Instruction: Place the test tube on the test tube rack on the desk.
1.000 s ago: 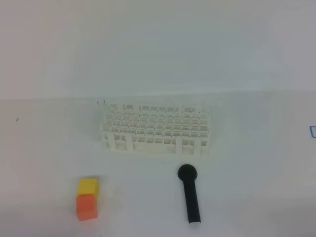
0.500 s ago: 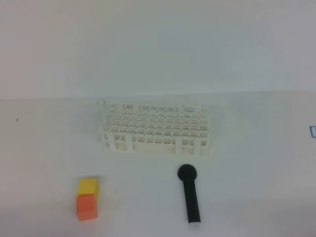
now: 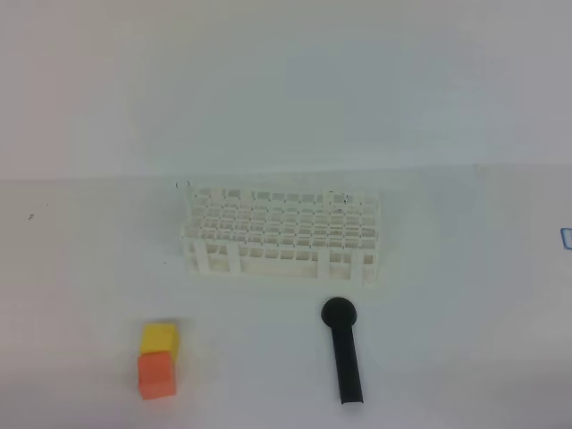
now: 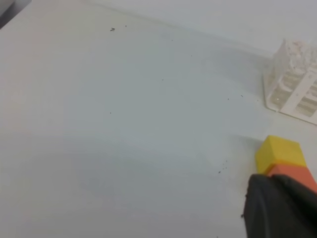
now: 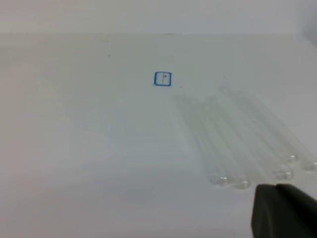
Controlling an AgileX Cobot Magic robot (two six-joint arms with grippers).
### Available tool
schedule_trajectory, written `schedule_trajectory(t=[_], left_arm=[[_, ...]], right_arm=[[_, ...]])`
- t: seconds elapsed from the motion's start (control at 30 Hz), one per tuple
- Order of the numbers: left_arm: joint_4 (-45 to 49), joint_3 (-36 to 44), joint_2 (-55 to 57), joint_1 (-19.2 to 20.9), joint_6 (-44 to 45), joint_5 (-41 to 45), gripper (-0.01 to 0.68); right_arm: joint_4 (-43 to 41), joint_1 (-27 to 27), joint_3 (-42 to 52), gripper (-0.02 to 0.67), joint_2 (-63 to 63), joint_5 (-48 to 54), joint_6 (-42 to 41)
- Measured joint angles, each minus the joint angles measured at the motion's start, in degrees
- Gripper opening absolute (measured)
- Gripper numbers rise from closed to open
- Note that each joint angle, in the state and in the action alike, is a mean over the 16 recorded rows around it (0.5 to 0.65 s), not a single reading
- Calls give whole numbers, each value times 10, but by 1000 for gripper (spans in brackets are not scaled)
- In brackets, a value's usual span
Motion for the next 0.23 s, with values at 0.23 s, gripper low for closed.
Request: schedule_trajectory(t=[0.23], left_arm=[[0,0,0,0,0,0,-1]], right_arm=[[0,0,0,-1,0,0,0]])
